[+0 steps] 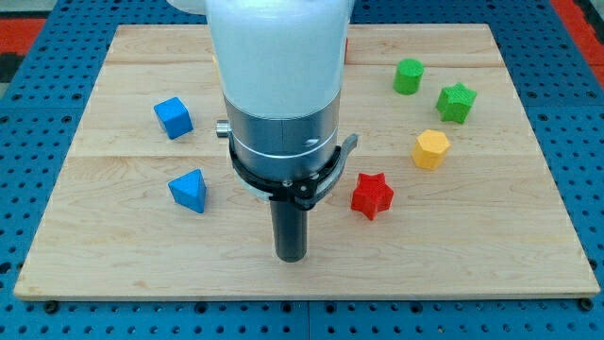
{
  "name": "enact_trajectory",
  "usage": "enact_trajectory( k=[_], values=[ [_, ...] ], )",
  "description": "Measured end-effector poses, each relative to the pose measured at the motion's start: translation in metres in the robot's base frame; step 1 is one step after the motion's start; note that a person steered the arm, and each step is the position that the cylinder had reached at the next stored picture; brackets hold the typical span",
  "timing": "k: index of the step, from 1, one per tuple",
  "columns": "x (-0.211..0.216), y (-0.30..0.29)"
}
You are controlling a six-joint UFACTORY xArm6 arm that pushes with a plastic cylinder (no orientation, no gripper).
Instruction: Move the red star near the bottom center
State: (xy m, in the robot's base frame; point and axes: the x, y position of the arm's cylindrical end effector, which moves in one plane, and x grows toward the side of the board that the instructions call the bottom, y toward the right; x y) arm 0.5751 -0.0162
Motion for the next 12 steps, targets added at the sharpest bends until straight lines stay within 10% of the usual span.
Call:
enact_trajectory(
  k=[5,8,12],
  values=[
    [-0.131,0.079],
    [-0.042,0.157],
    [-0.081,0.105]
  ],
)
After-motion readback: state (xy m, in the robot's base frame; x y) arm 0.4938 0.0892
